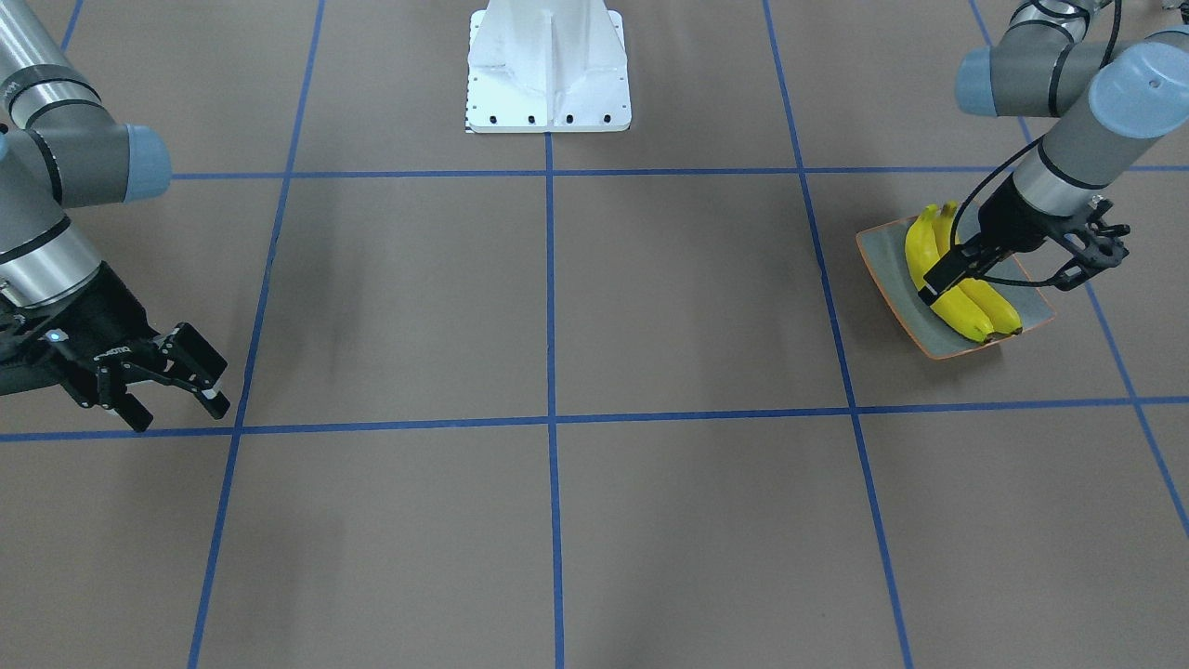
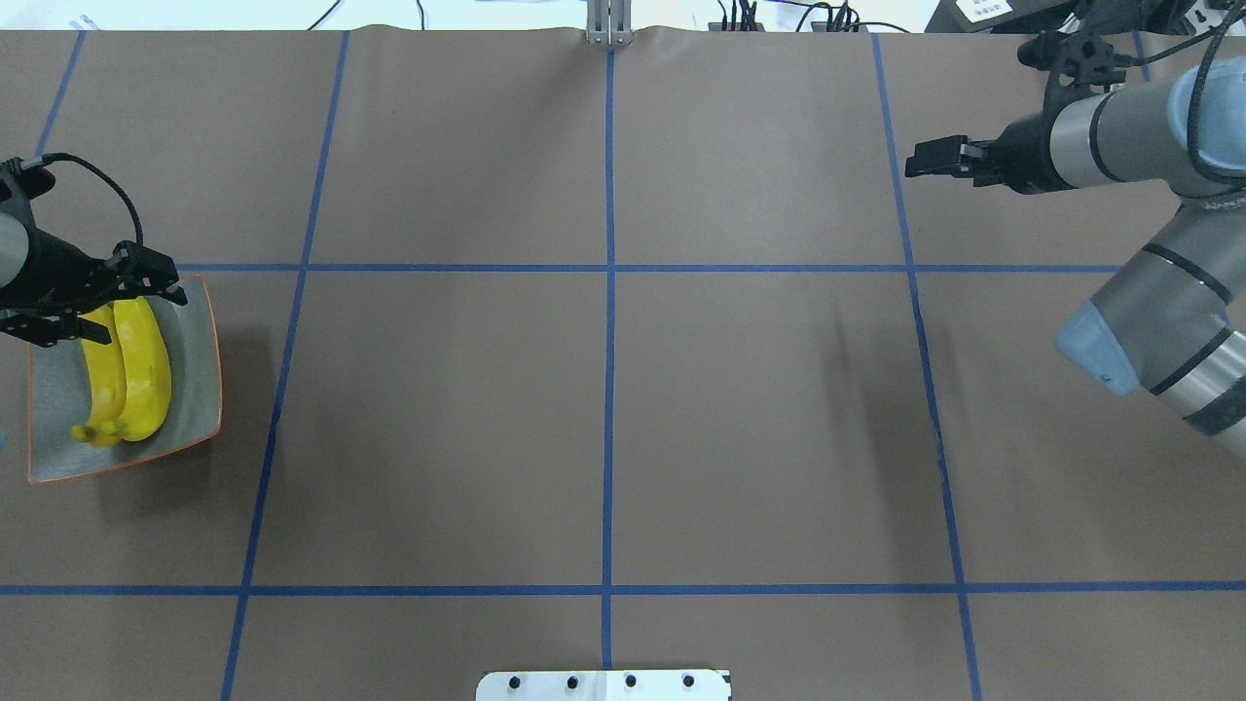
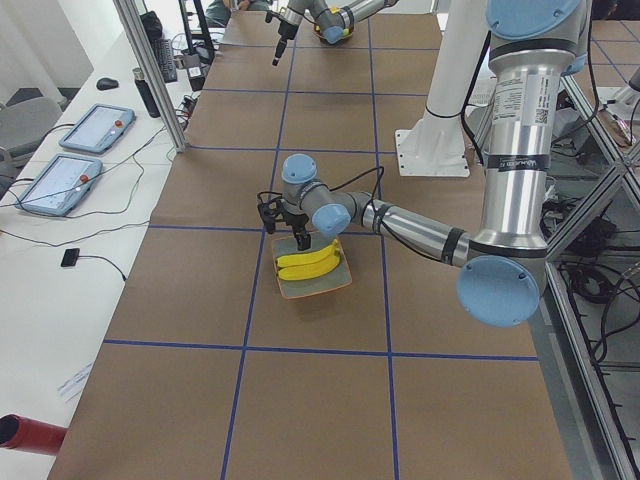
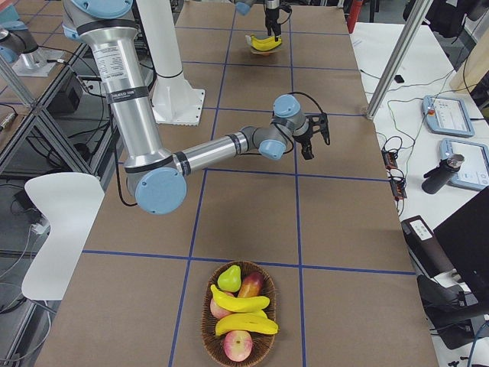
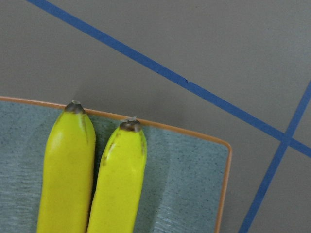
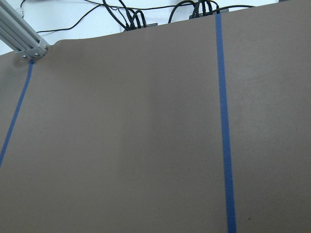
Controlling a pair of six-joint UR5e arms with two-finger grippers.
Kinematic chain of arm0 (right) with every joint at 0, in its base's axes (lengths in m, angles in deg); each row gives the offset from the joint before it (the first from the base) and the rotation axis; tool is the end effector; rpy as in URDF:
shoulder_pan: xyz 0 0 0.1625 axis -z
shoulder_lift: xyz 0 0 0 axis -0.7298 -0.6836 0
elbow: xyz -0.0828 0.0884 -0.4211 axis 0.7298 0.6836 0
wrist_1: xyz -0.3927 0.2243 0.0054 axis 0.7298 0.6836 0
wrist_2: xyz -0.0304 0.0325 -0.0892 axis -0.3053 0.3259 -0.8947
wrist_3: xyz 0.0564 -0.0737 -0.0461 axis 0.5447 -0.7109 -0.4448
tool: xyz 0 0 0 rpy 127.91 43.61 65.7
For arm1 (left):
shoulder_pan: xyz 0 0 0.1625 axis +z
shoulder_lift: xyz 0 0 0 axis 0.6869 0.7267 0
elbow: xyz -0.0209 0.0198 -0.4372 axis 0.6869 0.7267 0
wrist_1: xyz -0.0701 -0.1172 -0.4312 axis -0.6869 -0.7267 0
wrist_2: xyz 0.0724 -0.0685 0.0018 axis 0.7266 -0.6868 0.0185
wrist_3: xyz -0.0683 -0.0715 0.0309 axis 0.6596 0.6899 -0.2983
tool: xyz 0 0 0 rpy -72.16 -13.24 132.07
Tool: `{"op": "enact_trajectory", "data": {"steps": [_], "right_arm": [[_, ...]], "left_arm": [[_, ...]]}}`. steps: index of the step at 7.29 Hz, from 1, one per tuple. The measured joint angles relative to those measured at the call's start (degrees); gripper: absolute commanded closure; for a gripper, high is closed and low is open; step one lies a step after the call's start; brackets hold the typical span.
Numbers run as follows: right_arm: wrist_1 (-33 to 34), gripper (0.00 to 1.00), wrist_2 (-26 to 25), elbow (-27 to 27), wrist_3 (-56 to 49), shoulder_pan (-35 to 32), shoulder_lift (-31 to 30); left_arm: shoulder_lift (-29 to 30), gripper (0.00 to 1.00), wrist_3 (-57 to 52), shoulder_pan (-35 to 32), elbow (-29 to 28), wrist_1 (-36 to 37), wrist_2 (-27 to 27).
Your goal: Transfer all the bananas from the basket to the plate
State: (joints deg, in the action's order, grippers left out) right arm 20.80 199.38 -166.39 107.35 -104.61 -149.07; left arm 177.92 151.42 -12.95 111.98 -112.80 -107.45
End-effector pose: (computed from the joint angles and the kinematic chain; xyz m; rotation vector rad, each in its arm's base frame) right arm -0.2750 -0.6048 0.4233 0.4395 -1.0088 0.2035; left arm 0.2483 -0.5068 0.4787 -0.0728 0.9167 -0.4729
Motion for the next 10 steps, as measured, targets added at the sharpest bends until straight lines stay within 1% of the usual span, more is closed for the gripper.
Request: {"op": "enact_trajectory", "data": {"steps": [1,2,3,5,6,8,10], "right_arm": [[1.2,0.00,2.7,0.0,-3.1,-3.1,-1.3],[4.0,0.00,5.8,-0.1,-6.1,-6.9,-2.6],[6.6,0.00,7.8,0.0,-10.3,-10.6,-4.5],[13.3,0.00,9.1,0.1,-23.9,-17.5,-9.6],[15.7,0.00,9.8,0.0,-28.9,-20.5,-12.9],[17.2,0.00,12.7,-0.3,-37.4,-27.3,-21.5],[17.6,0.00,13.0,0.1,-42.4,-29.9,-28.6]], "left_arm": [[0.1,0.00,-2.4,-1.9,0.8,0.0,-1.1],[0.1,0.00,-6.2,-3.9,1.3,0.0,-2.2],[0.2,0.00,-9.8,-5.0,1.4,0.0,-2.6],[0.5,0.00,-13.0,-5.4,1.6,0.0,-2.7],[0.8,0.00,-13.2,-5.4,1.7,0.0,-2.7],[1.2,0.00,-13.1,-5.4,1.7,-0.1,-2.6],[1.2,0.00,-13.0,-5.3,1.8,-0.1,-2.3]]}}
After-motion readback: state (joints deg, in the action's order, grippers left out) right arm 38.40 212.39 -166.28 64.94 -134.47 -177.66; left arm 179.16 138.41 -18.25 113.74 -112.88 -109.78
